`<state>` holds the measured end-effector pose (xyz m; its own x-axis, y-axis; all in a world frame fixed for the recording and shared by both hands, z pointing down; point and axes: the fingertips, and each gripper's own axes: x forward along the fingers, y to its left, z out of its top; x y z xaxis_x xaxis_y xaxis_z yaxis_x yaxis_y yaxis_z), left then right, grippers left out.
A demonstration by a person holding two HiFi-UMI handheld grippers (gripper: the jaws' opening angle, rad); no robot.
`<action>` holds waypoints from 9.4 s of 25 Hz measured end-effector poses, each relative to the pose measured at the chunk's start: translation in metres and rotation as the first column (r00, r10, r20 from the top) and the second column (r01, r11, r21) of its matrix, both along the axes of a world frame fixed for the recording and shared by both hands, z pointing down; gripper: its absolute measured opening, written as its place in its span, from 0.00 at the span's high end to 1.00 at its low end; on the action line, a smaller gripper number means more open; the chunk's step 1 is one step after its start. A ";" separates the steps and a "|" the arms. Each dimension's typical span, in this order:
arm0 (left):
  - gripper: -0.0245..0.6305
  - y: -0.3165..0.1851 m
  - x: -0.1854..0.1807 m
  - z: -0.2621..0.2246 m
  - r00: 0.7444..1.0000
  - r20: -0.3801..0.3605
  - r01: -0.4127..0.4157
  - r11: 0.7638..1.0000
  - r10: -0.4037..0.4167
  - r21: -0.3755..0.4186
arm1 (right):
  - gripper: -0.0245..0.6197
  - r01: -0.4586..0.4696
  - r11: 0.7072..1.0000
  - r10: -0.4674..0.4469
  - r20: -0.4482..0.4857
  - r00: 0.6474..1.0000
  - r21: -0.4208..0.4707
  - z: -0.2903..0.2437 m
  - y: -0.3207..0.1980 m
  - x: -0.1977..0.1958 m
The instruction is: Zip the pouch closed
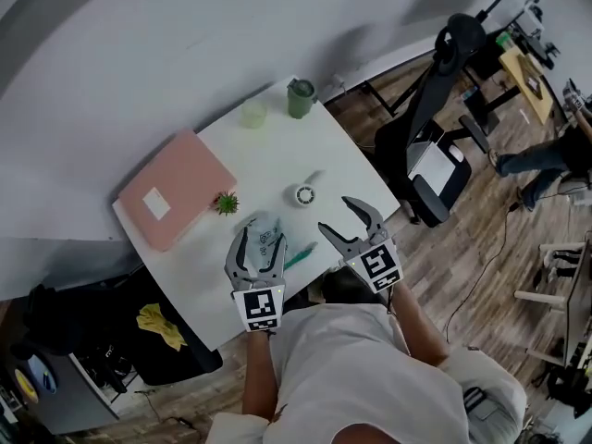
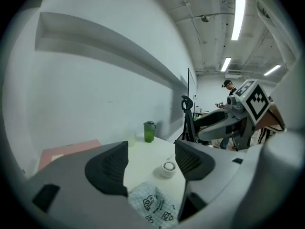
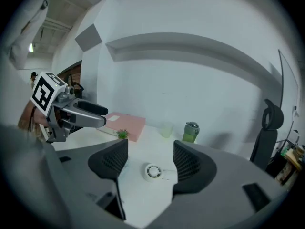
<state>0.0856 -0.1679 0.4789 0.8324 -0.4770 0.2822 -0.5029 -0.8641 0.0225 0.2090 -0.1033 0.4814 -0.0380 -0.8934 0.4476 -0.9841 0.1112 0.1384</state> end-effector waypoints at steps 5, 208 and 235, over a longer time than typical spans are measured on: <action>0.54 0.003 -0.002 0.027 0.999 0.028 0.047 0.997 -0.045 -0.059 | 0.56 0.138 0.985 -0.139 0.005 0.990 -0.107 0.039 -0.006 -0.005; 0.96 0.104 -0.081 0.222 0.780 0.431 0.604 0.727 -0.454 -0.328 | 0.96 0.721 0.523 -0.707 0.242 0.665 -0.455 0.213 0.045 -0.039; 0.72 0.017 -0.077 0.041 0.920 0.070 0.387 0.922 -0.385 -0.015 | 0.69 0.441 0.897 -0.441 0.063 0.895 0.014 0.040 -0.035 -0.073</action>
